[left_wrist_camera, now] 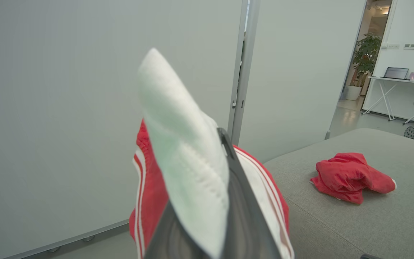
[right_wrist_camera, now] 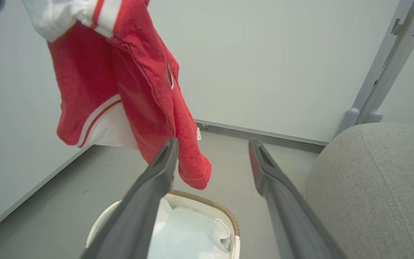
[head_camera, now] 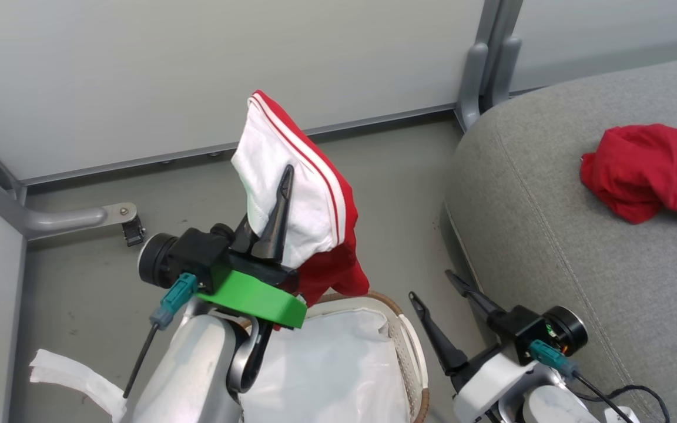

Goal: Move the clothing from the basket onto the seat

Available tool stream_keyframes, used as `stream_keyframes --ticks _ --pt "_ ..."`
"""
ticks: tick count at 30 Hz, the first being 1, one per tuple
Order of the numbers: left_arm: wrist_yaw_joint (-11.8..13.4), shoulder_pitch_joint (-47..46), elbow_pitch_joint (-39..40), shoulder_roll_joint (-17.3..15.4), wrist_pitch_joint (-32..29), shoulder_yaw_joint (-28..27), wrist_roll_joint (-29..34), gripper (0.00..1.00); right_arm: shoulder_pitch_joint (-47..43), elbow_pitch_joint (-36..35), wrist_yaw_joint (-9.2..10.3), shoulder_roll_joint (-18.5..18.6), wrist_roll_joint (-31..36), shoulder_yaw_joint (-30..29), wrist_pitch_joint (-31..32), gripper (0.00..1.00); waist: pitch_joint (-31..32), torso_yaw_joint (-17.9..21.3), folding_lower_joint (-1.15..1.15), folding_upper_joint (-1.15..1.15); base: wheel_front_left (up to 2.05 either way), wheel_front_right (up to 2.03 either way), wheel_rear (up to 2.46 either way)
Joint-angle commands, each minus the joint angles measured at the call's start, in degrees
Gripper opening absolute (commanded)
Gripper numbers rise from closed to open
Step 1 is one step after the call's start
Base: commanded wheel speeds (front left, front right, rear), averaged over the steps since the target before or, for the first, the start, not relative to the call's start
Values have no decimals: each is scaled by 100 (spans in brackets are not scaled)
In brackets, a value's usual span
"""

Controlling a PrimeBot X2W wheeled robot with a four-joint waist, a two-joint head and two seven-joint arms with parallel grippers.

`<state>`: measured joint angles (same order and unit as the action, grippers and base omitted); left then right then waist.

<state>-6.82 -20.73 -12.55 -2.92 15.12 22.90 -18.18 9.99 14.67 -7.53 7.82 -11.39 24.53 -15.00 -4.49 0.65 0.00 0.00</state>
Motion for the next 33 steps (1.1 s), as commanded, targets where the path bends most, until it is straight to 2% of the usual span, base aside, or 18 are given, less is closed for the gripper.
stream_keyframes --ticks 1,9,17,18,19,23,24,25,28,33 --pt "-18 -37 43 -8 4 49 -39 0 164 32 8 89 -77 154 -27 100 115 -121 0 0 0 0 0" --pt "6 103 73 -5 4 584 -214 0 1074 384 8 289 -273 1119 -27 100 162 -423 0 0 0 0 0" --pt "50 51 108 -8 4 1196 -485 0 1691 957 8 121 -559 1766 -27 100 180 -829 0 0 0 0 0" --pt "63 48 98 -7 4 1248 -501 0 1702 1003 8 87 -613 1780 -27 16 185 -867 0 0 0 0 0" --pt "78 44 87 -8 4 1315 -536 0 1709 1050 8 51 -662 1770 -26 0 191 -909 0 0 0 0 0" --pt "150 66 49 -7 4 1360 -576 0 1578 1016 8 -16 -766 1592 -27 0 190 -933 0 0 0 0 0" --pt "179 98 28 -8 4 1327 -588 46 1521 990 8 -10 -775 1540 -27 0 191 -903 0 0 0 0 0" --pt "194 121 -5 -7 3 1303 -566 100 1451 944 8 4 -787 1460 -27 0 185 -858 0 0 0 0 0" --pt "260 162 -106 -5 3 1160 -464 100 1290 776 8 43 -782 1199 -27 0 154 -641 0 0 0 0 0" --pt "270 239 -314 -7 3 828 -272 100 985 450 8 140 -808 755 -27 0 56 47 0 0 0 0 0"
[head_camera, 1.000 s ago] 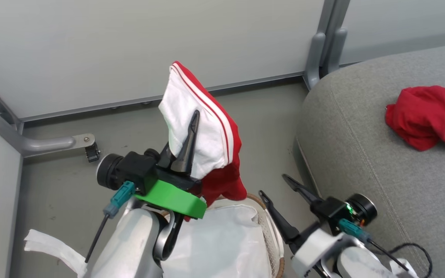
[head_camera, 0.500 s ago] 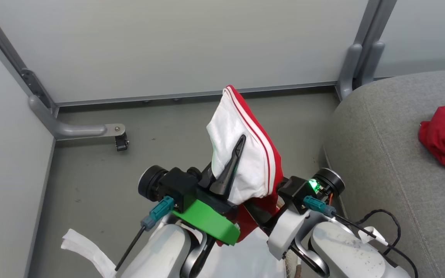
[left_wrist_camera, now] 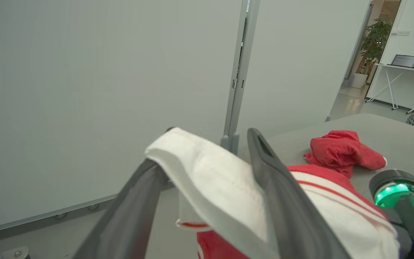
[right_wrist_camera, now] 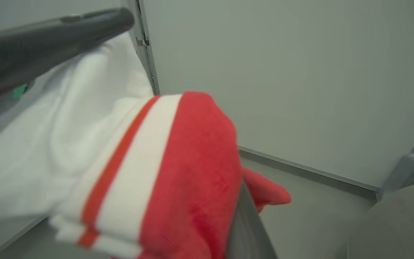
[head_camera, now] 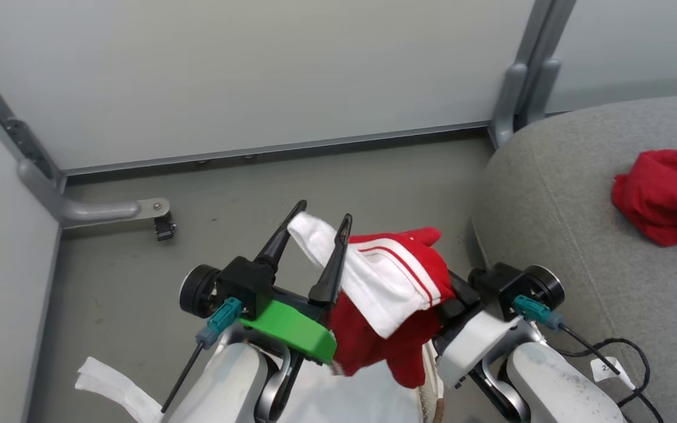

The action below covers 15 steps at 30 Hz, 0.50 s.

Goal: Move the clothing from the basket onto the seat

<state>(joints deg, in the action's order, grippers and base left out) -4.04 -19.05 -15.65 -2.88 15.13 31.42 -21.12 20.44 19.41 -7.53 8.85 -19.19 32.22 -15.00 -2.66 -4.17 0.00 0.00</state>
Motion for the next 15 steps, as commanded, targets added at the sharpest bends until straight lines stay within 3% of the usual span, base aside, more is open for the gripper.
stream_keyframes --ticks 1,9,15 --pt "-22 90 -20 -8 2 -78 42 100 -114 -74 8 56 -30 -76 -27 0 -141 665 0 0 0 0 0" --pt "-128 215 -95 -12 2 -361 204 100 -393 -333 8 103 -39 -349 -27 0 -272 2070 0 0 0 0 0" --pt "-187 200 -182 -15 3 -374 211 100 -485 -398 8 97 -6 -595 -27 0 -387 2787 0 0 0 0 0"
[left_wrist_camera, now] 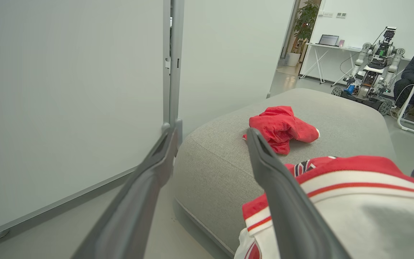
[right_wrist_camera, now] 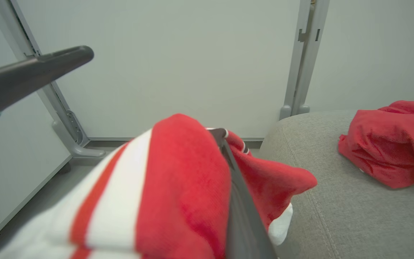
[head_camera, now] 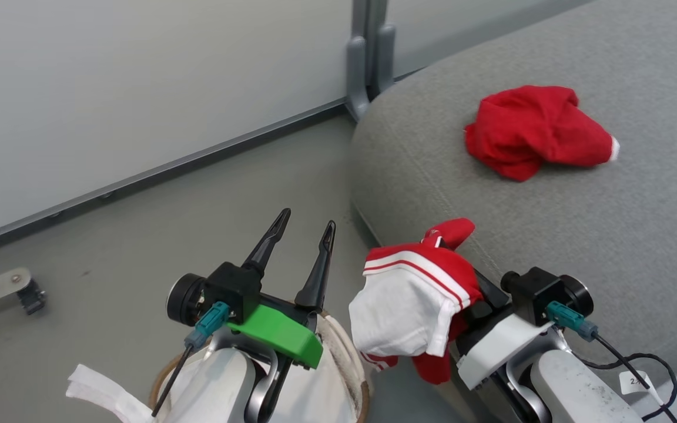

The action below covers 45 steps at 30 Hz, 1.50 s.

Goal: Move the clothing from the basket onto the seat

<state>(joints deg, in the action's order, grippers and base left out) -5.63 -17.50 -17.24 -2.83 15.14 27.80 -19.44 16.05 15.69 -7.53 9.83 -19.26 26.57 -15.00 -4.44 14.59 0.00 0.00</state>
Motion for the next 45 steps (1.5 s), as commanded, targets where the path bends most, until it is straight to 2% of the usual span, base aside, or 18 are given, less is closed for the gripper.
stream_keyframes --ticks 1,6,13,17,20,26,33,42,43,45 --pt "-31 35 -39 -22 1 -13 48 100 -53 -30 8 -1 9 -63 -27 0 -230 989 0 0 0 0 0" --pt "-54 -87 -128 -26 1 -47 97 100 76 -39 8 31 57 -181 -27 0 -407 1252 0 0 0 0 0" --pt "-94 -285 -274 -28 1 -71 281 100 820 -243 8 248 156 -395 -27 0 -834 1228 0 0 0 0 0" --pt "-120 -436 -338 -28 1 -54 416 100 1599 -443 8 569 238 -747 -27 0 -1224 1098 0 0 0 0 0" --pt "-131 -603 -367 -29 1 -37 493 100 2261 -517 8 939 320 -1163 -27 0 -1570 934 0 0 0 0 0" --pt "-154 -988 -382 -28 1 -13 670 100 3189 -273 8 1537 479 -1710 -27 0 -2269 589 0 0 0 0 0" --pt "-181 -1446 -380 -26 1 27 817 100 3570 485 8 1647 600 -2269 -27 0 -2968 184 0 0 0 0 0" --pt "-182 -1690 -310 -27 1 -198 843 100 3317 1556 8 1396 987 -3184 -27 0 -3399 -181 0 0 0 0 0" --pt "-182 -1669 -319 -24 1 -254 893 100 3273 1622 8 1368 1039 -3282 -27 15 -3391 -204 0 0 0 0 0" --pt "-184 -1606 -326 -21 0 -337 935 100 3166 1754 8 1301 1114 -3441 -27 28 -3351 -228 0 0 0 0 0"
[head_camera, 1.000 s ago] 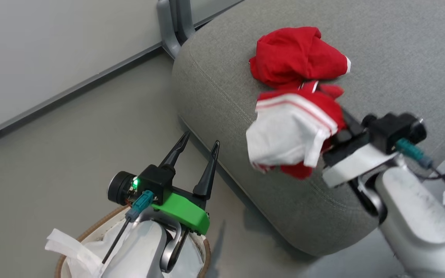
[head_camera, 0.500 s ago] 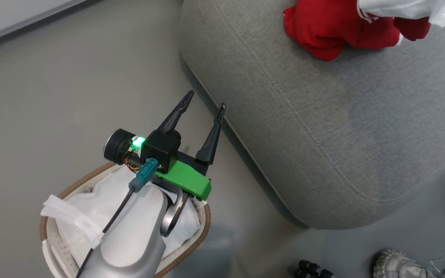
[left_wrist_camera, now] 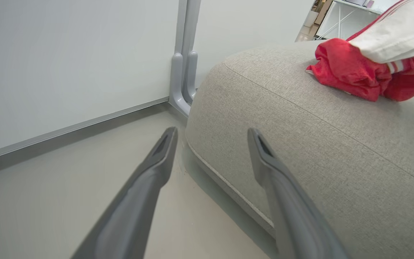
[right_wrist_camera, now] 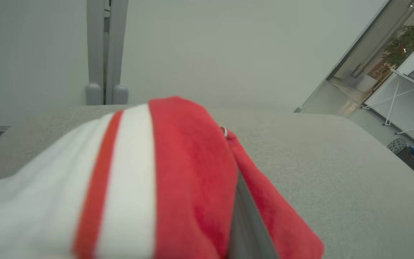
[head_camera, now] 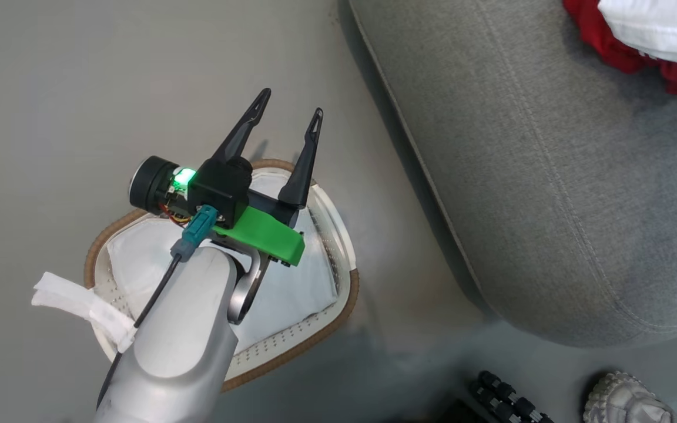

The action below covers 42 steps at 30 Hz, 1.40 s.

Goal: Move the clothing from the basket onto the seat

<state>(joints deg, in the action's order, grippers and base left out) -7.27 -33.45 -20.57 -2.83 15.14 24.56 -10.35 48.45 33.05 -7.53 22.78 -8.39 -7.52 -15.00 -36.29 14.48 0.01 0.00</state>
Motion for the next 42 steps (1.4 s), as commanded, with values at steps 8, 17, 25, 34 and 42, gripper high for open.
stream_keyframes --ticks 8,17,25,34,42 --pt "-25 347 13 -20 1 -273 -116 100 -813 46 8 -295 257 -480 -27 100 375 -198 -1 0 0 0 0" --pt "29 1025 -94 -22 1 -542 -427 100 -2168 -203 8 -499 286 -420 -26 100 1382 -202 -1 0 0 0 0" --pt "113 1549 -165 -22 0 -839 -561 100 -3035 -391 8 -751 232 -136 -27 100 1982 -392 -1 0 0 0 0" --pt "378 1996 20 -22 1 -1385 -432 100 -3179 -1324 8 -1196 -161 699 -27 100 2422 -793 -1 0 0 0 0" --pt "619 2326 95 -18 1 -1809 -20 100 -3112 -1444 8 -1482 -259 1167 -27 100 2680 -1298 -1 0 0 0 0"
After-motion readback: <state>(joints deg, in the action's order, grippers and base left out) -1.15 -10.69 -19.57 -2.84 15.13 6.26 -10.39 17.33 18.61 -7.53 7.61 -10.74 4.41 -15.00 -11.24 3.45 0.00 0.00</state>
